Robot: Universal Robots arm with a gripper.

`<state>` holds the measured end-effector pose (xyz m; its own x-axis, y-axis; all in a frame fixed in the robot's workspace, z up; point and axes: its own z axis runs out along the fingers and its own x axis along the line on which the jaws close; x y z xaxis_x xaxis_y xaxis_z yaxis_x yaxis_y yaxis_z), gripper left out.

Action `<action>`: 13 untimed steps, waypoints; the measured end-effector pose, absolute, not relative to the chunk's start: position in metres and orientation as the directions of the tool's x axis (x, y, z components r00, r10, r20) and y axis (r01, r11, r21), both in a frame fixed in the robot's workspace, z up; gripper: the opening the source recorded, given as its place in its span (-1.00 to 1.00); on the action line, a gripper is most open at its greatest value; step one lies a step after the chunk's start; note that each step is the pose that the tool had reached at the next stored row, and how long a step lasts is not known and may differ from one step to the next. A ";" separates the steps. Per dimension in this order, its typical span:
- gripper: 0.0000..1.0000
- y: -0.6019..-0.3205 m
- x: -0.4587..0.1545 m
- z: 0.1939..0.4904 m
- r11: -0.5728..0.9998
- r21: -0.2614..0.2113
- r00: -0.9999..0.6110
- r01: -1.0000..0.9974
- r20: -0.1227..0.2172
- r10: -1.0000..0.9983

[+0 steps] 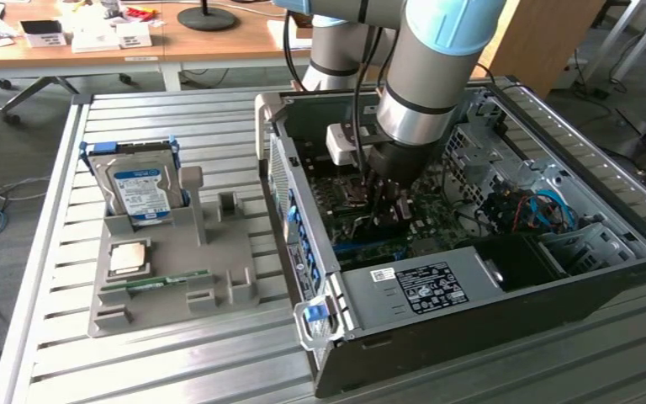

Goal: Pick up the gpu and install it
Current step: 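Insert the gpu into the slot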

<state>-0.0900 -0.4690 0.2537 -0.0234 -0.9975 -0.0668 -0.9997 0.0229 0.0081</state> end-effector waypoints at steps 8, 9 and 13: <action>-0.47 -0.469 -0.090 0.254 0.023 0.008 -0.023 -1.000 -0.067 -0.997; -0.47 -0.469 -0.090 0.254 0.023 0.008 -0.023 -1.000 -0.067 -0.997; -0.47 -0.469 -0.090 0.254 0.023 0.008 -0.023 -1.000 -0.067 -0.997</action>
